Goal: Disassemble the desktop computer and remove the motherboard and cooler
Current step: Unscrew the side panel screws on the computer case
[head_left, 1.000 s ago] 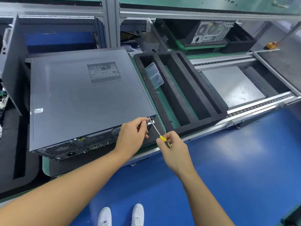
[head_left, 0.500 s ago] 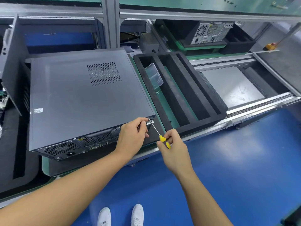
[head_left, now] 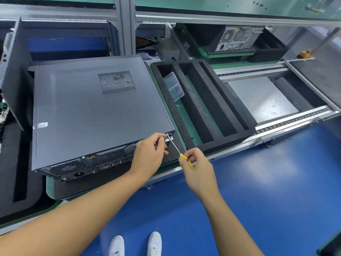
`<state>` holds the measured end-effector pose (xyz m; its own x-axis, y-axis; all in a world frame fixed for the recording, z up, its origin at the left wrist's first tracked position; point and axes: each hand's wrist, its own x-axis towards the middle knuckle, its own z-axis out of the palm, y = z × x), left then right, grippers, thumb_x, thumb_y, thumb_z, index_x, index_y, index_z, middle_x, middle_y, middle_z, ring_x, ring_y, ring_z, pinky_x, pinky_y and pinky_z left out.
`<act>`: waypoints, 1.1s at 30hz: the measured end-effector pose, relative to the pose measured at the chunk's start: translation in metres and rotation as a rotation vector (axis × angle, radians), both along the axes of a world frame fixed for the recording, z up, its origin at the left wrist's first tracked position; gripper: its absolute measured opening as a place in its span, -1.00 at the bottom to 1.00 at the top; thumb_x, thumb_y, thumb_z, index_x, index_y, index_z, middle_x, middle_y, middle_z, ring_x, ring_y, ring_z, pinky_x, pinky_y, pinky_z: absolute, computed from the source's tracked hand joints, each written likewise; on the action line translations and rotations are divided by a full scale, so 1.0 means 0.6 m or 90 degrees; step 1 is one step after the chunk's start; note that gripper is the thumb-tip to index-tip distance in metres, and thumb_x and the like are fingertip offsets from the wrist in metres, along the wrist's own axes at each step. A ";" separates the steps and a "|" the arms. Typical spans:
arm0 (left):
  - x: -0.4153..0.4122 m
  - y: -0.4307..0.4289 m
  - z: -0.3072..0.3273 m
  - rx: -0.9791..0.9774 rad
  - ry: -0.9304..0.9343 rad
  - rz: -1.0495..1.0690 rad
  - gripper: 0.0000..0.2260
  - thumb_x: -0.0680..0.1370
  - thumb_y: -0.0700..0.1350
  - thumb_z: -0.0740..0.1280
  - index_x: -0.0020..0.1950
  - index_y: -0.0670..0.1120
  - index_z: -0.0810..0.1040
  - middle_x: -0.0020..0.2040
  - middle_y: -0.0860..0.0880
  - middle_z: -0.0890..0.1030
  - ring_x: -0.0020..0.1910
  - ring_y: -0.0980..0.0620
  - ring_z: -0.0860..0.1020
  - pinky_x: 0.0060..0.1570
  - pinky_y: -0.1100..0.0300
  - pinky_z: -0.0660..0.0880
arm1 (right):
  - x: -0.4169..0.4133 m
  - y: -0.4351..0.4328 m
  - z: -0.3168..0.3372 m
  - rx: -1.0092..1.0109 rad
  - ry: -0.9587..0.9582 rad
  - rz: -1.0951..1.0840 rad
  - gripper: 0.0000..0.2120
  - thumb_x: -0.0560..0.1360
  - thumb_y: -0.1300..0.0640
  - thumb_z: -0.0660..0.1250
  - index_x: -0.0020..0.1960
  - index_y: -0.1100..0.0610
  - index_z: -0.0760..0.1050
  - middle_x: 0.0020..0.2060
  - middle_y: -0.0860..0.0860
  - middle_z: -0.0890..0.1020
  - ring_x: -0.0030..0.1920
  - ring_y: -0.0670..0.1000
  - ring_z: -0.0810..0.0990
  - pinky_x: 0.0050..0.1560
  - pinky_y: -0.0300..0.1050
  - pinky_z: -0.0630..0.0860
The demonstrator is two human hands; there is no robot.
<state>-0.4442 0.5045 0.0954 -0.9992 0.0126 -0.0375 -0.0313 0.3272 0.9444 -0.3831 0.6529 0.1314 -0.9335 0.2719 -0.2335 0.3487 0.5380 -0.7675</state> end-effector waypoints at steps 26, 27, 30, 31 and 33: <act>-0.025 0.069 0.047 0.666 -0.506 0.303 -0.92 0.57 -0.18 0.41 0.02 -0.17 0.59 -0.13 -0.10 0.68 -0.21 0.02 0.71 -0.29 0.11 0.63 | -0.006 0.001 0.003 0.055 0.026 0.024 -0.83 0.53 0.02 0.40 -0.04 -0.11 0.39 -0.20 -0.12 0.47 -0.22 -0.09 0.46 -0.26 -0.12 0.46; -0.024 0.071 0.047 0.668 -0.503 0.305 -0.92 0.57 -0.19 0.41 0.03 -0.17 0.58 -0.11 -0.11 0.68 -0.21 0.03 0.71 -0.30 0.12 0.63 | -0.005 0.001 0.003 0.059 0.027 0.025 -0.82 0.53 0.02 0.40 -0.05 -0.11 0.38 -0.20 -0.12 0.47 -0.22 -0.09 0.45 -0.27 -0.13 0.46; -0.021 0.073 0.047 0.670 -0.496 0.306 -0.87 0.58 -0.17 0.40 0.08 -0.19 0.57 -0.06 -0.13 0.67 -0.22 0.04 0.71 -0.30 0.13 0.63 | -0.002 0.000 0.003 0.072 0.030 0.028 -0.82 0.54 0.02 0.39 -0.06 -0.12 0.37 -0.20 -0.13 0.47 -0.23 -0.10 0.46 -0.29 -0.16 0.43; -0.021 0.074 0.048 0.671 -0.496 0.310 -0.84 0.58 -0.17 0.40 0.11 -0.20 0.57 -0.04 -0.14 0.66 -0.22 0.03 0.71 -0.31 0.12 0.63 | -0.002 0.000 0.003 0.075 0.029 0.029 -0.82 0.54 0.02 0.38 -0.06 -0.12 0.36 -0.20 -0.13 0.47 -0.23 -0.10 0.46 -0.29 -0.16 0.42; -0.021 0.076 0.052 0.672 -0.502 0.324 -0.82 0.57 -0.16 0.40 0.13 -0.21 0.56 -0.03 -0.15 0.65 -0.19 0.01 0.70 -0.34 0.12 0.63 | 0.000 0.000 0.003 0.084 0.028 0.032 -0.82 0.55 0.01 0.38 -0.06 -0.11 0.36 -0.20 -0.13 0.48 -0.23 -0.09 0.46 -0.29 -0.15 0.43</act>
